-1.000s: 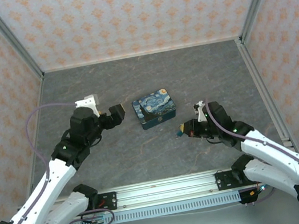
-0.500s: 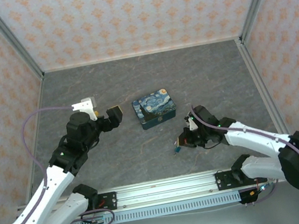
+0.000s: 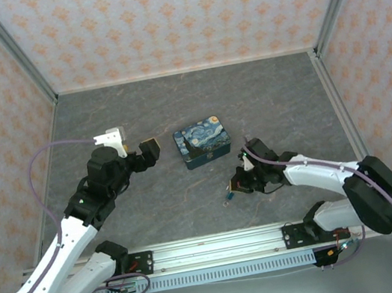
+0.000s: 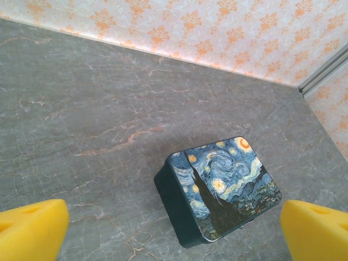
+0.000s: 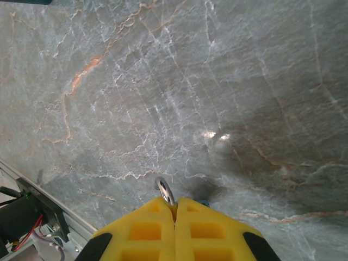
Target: Unlock the padlock with the key
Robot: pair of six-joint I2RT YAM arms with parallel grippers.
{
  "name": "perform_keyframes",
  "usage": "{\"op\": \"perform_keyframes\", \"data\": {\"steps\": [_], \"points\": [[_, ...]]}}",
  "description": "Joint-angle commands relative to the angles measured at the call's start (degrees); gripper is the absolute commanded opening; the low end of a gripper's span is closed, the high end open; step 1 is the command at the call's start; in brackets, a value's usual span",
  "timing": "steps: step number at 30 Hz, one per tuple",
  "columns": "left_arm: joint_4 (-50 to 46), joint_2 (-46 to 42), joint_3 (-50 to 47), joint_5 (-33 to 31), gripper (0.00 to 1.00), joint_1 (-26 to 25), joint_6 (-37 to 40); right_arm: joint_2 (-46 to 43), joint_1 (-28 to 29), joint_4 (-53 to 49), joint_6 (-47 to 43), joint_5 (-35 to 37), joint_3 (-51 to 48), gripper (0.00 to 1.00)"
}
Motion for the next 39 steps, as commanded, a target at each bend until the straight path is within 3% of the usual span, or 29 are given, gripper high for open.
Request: {"op": "perform_keyframes", "data": {"steps": [1,9,21,32,39], "points": [[-0.15,-0.43,-0.04,-1.89,1.00,-0.27,1.16,1.33,0.33,1.75,-0.13,1.68,2.13,0.00],[-0.48,-0.08,-0.08,-2.02,1.00,-0.27,0.94,3.37,0.33,1.75,-0.49,2.67,2.48,0.03],[-1.36,0.10,0.34,-2.55,1.00,-0.25,1.22,1.56,0.33,-0.78,-0.84,7.23,2.97,0.27],[-1.71,-1.30,0.16,-4.35,1.00,-0.22,1.98,-8.13,-1.69,-7.31,-3.97,14.55,5.30,0.38],[0.40,-2.97,-0.07,-9.37,0.99,-0.27,3.67,-16.57,-4.66,-9.85,-7.65,20.06,6.69,0.44]]}}
